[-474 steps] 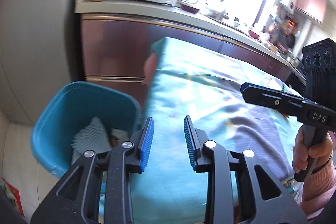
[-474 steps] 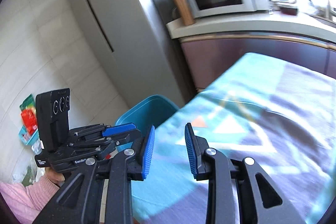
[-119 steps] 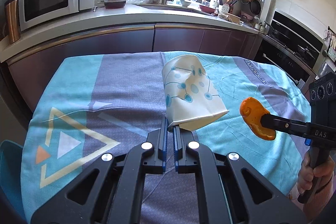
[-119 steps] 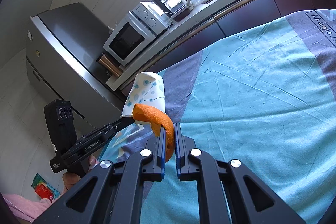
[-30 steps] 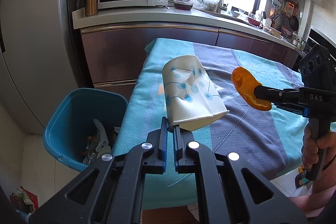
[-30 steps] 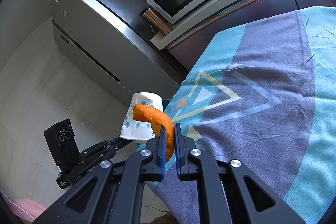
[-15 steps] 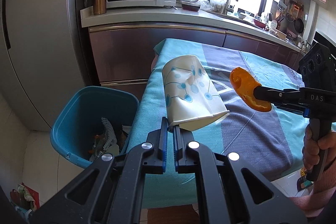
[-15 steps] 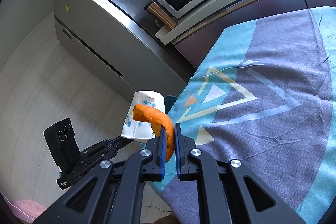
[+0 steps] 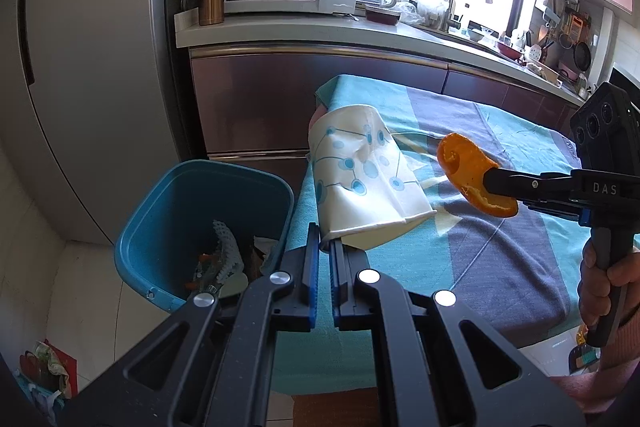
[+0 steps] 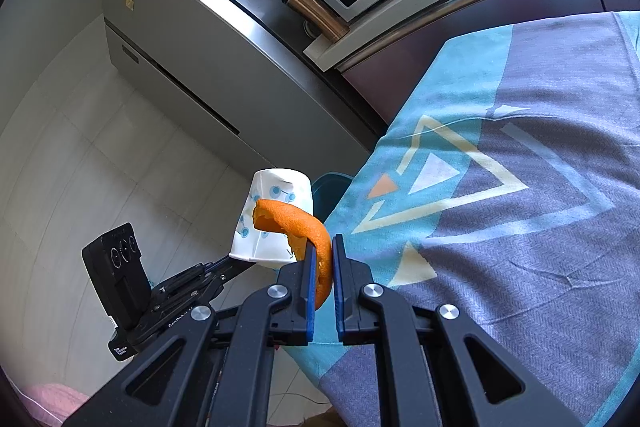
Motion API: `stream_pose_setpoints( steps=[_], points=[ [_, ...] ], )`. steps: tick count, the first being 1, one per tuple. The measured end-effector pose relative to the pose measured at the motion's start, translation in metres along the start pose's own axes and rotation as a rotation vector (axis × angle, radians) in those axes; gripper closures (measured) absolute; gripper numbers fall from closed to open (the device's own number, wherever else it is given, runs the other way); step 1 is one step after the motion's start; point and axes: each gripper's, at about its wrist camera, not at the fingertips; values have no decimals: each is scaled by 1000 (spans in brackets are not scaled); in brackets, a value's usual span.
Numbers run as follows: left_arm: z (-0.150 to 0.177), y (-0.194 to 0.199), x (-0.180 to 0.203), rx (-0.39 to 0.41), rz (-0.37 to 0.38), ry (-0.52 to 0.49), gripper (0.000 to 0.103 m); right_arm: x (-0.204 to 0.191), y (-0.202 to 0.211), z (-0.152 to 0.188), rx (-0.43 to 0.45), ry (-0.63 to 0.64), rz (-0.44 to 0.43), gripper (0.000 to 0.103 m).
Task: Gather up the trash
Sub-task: 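Carry the paper cup with the left tool while the right tool carries the peel toward the bin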
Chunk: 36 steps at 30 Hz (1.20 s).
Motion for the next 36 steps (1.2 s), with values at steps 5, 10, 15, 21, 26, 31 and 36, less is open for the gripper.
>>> stream_pose_setpoints(
  steps=[5, 10, 15, 21, 26, 31, 36],
  points=[
    [-1, 2, -5, 3, -13, 8, 98, -3, -7, -2, -13, 6, -7, 96],
    [-1, 1, -14, 6, -27, 19, 98, -6, -14, -4, -26, 11, -16, 96],
    [0, 0, -23, 6, -42, 32, 98, -9, -19, -7, -39, 17, -19, 96],
    [0, 1, -30, 7, -55, 40, 98, -10, -26, -10, -52, 21, -26, 96],
    [0, 1, -36, 9, -68, 45, 98, -11, -32, -12, -63, 23, -32, 96],
    [-2, 1, -42, 10, -83, 55, 98, -13, -41, -13, -74, 22, -39, 96],
    [-2, 0, -47, 11, -99, 62, 98, -14, -43, -15, -88, 30, -48, 96]
  ],
)
Point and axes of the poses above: each gripper's, at about its wrist camera, not at the fingertips, and y roughly against the way its jaws point, x to its right, z to its underside, and after that the axes turned 9 degrees about y, right-handed
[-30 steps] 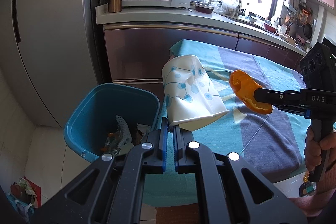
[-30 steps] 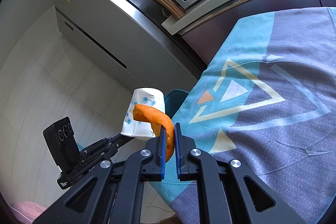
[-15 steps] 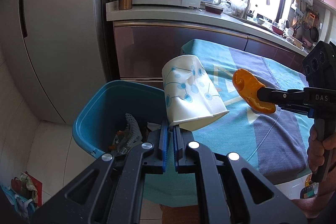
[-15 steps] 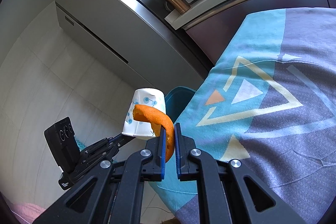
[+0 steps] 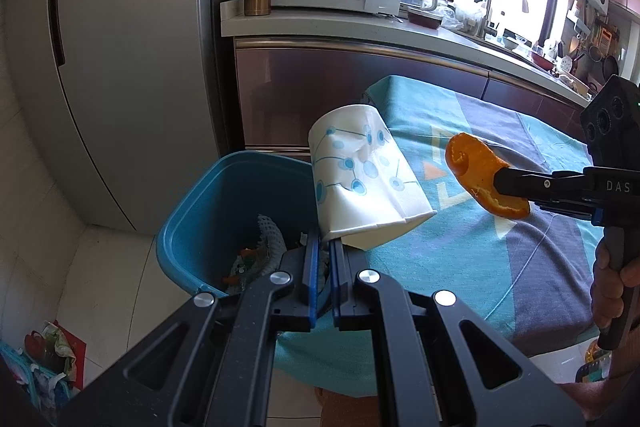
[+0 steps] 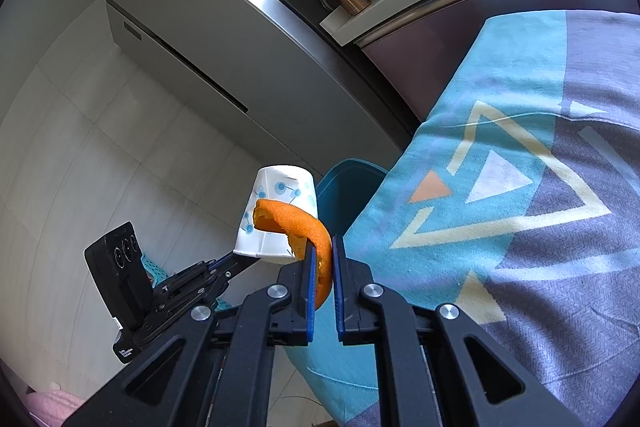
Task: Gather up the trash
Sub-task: 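Carry the paper cup with the left tool while the right tool carries the peel toward the bin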
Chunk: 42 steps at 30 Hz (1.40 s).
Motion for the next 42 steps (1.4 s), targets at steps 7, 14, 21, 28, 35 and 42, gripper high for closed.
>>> stream_pose_setpoints(
  steps=[7, 14, 21, 28, 35, 42],
  points=[
    [-2, -3, -8, 0, -18, 11, 98, -3, -6, -3, -14, 10, -10, 96],
    [-3, -6, -14, -1, -33, 18, 98, -3, -12, -4, -23, 7, -16, 96],
    [-5, -7, -21, 1, -50, 28, 98, -5, -19, -7, -39, 15, -24, 96],
    [-5, -10, -30, -3, -71, 44, 98, -7, -27, -10, -55, 21, -27, 96],
    [-5, -16, -36, -10, -93, 57, 98, -8, -36, -12, -70, 20, -28, 96],
    [-3, -17, -39, -13, -107, 62, 98, -6, -40, -12, -86, 14, -29, 96]
  ],
)
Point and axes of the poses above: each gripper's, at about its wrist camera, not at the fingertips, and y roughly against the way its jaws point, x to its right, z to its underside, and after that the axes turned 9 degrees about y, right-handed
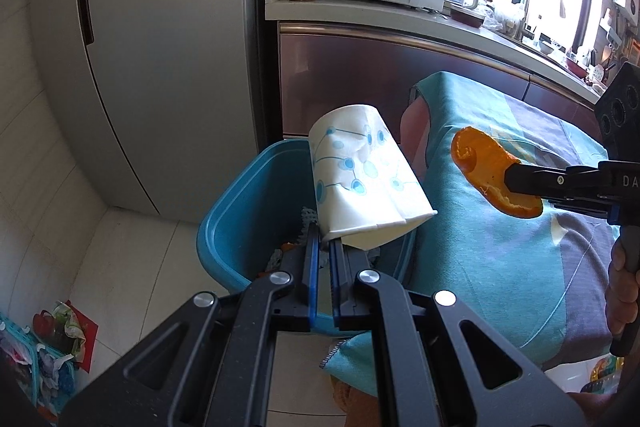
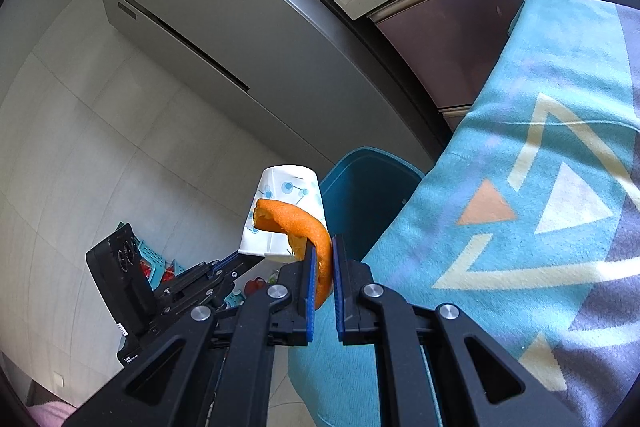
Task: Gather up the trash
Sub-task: 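Carry the paper cup with the left tool while the right tool carries the peel toward the bin, then lower the cup and peel over the teal bin with both tools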
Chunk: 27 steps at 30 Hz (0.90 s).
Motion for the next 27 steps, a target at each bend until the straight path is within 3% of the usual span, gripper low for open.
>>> stream_pose_setpoints(
  steps=[27],
  points=[
    [2, -8, -3, -12, -24, 2, 98, -1, -22, -6, -37, -19, 12, 96]
  ],
)
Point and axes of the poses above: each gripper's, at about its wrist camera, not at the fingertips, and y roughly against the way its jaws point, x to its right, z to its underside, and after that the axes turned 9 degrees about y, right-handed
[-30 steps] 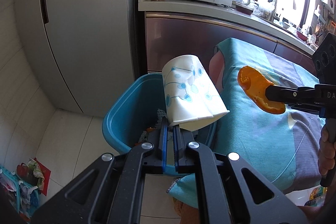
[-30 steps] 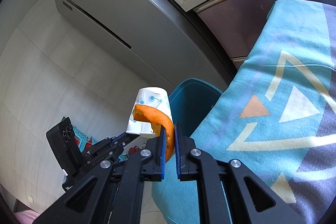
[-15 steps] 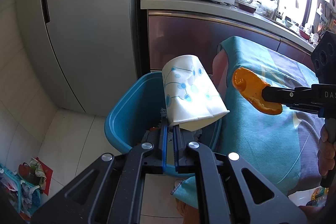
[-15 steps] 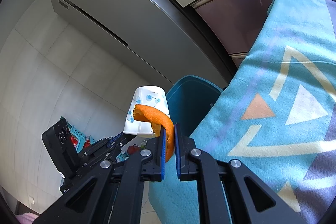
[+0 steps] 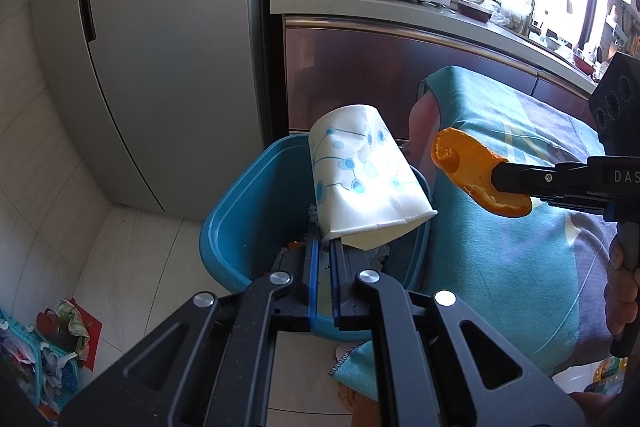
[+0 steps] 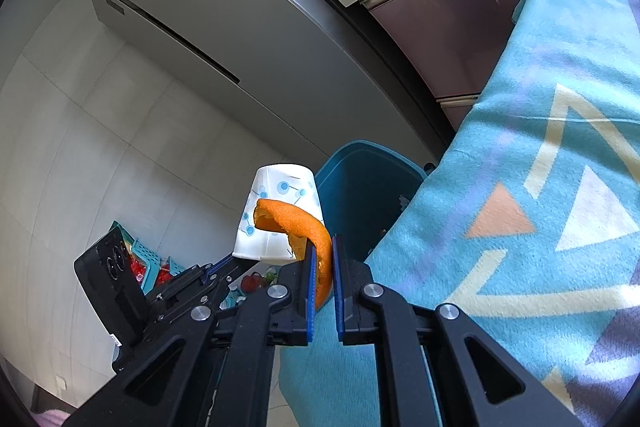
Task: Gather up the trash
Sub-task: 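Lower the cup and peel over the teal bin with both tools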
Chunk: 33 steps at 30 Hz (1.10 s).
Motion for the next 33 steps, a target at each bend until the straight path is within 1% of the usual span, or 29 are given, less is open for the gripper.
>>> stream_pose_setpoints(
  steps=[33],
  points=[
    [-1, -15, -10, -23, -31, 26, 98, -3, -18, -10, -33, 4, 27, 96]
  ],
)
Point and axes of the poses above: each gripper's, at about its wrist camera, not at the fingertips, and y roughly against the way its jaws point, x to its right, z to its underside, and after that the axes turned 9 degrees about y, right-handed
